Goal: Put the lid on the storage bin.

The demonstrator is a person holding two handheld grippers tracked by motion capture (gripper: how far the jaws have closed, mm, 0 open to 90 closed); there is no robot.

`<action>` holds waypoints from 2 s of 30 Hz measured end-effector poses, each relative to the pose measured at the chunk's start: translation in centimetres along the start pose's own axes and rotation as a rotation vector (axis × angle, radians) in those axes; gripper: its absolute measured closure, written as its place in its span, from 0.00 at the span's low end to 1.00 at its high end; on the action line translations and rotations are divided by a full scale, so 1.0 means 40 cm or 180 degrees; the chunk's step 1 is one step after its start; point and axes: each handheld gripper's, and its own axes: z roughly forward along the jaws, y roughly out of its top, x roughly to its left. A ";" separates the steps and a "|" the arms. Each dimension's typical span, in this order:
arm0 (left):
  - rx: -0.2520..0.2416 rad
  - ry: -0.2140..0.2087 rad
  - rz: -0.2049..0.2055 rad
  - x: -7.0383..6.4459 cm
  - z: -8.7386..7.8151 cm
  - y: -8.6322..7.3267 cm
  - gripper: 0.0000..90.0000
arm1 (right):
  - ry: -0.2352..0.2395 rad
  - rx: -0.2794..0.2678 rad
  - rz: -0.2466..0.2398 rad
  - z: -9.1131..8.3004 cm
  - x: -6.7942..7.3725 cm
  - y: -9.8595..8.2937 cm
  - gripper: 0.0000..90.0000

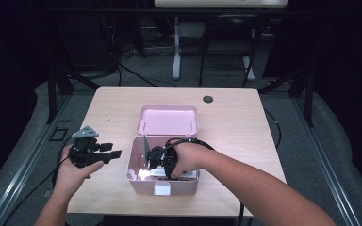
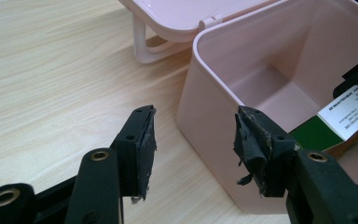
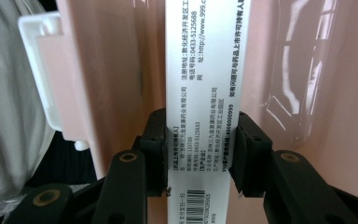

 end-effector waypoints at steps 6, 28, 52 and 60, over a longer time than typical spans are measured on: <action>0.0003 -0.0002 -0.0005 -0.001 0.000 0.000 0.53 | 0.0045 -0.0025 0.0019 0.004 -0.003 -0.002 0.69; 0.0000 -0.0001 -0.0007 0.001 0.001 -0.001 0.53 | 0.0132 -0.0036 0.0048 0.029 -0.008 -0.001 0.67; 0.0009 0.0003 -0.0018 0.001 0.002 -0.001 0.53 | 0.0127 -0.0113 -0.0068 0.017 -0.001 -0.009 0.68; -0.0006 0.0003 -0.0011 0.000 0.002 -0.001 0.53 | 0.0125 -0.0147 0.0006 0.009 -0.003 -0.011 0.64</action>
